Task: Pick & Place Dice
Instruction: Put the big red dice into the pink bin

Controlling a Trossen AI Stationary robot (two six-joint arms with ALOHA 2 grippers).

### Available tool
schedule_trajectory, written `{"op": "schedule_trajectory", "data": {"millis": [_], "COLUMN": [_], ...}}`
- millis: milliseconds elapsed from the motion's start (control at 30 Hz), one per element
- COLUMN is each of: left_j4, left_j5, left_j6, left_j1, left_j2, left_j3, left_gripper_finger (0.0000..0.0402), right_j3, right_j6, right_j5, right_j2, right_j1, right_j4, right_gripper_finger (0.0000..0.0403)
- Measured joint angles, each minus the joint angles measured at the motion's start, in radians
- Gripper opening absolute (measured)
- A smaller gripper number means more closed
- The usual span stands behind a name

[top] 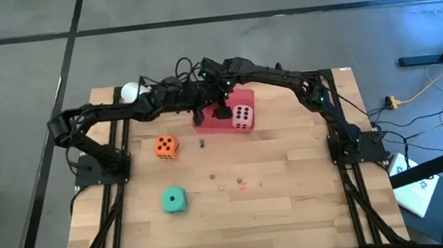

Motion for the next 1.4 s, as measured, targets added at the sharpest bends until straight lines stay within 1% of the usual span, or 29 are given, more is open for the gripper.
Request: {"op": "schedule_trajectory", "data": {"millis": [133,333,533,600,700,767,833,933,1000,1100,1233,1400], "left_j4": [-0.011,-0.103,-0.219,-0.234,-0.239,-0.241,-0.254,-0.279,-0.313,-0.356,-0.372,-0.381], "left_j5": [0.001,0.0,-0.002,-0.002,0.003,0.024,0.027,0.026,0.012,-0.044,-0.09,-0.113], "left_j6": [0.007,0.016,0.033,0.035,0.035,0.053,0.068,0.072,0.078,0.097,0.092,0.09], "left_j1": [0.0,0.0,-0.001,-0.001,-0.001,-0.001,-0.001,-0.001,-0.001,-0.001,-0.001,-0.001], "left_j2": [-0.064,-0.156,-0.263,-0.302,-0.36,-0.403,-0.445,-0.493,-0.515,-0.532,-0.534,-0.534], "left_j3": [-0.002,-0.006,-0.008,-0.008,-0.008,-0.008,-0.008,-0.007,-0.006,-0.006,-0.006,-0.006], "left_gripper_finger": [0.0024,0.0022,0.0028,0.003,0.0031,0.0031,0.0031,0.0031,0.0031,0.0031,0.0032,0.0032], "right_j3": [0.0,0.003,0.004,0.004,0.004,0.004,0.004,0.004,0.004,0.004,0.004,0.004], "right_j6": [0.005,0.005,0.026,0.043,0.057,0.057,0.057,0.056,0.056,0.056,0.056,0.072], "right_j5": [-0.008,-0.002,0.087,0.1,0.097,0.076,0.054,0.049,0.046,0.046,0.046,0.046], "right_j2": [-0.006,-0.008,-0.01,-0.01,-0.01,-0.01,-0.01,-0.01,-0.01,-0.008,-0.008,-0.007], "right_j1": [-0.002,0.006,0.013,0.012,0.011,0.009,0.008,0.008,0.008,0.011,0.016,0.016], "right_j4": [0.009,0.029,0.045,0.031,-0.002,-0.029,-0.037,-0.03,-0.029,-0.023,0.005,0.008], "right_gripper_finger": [0.04,0.04,0.04,0.04,0.04,0.04,0.04,0.04,0.04,0.04,0.04,0.04]}}
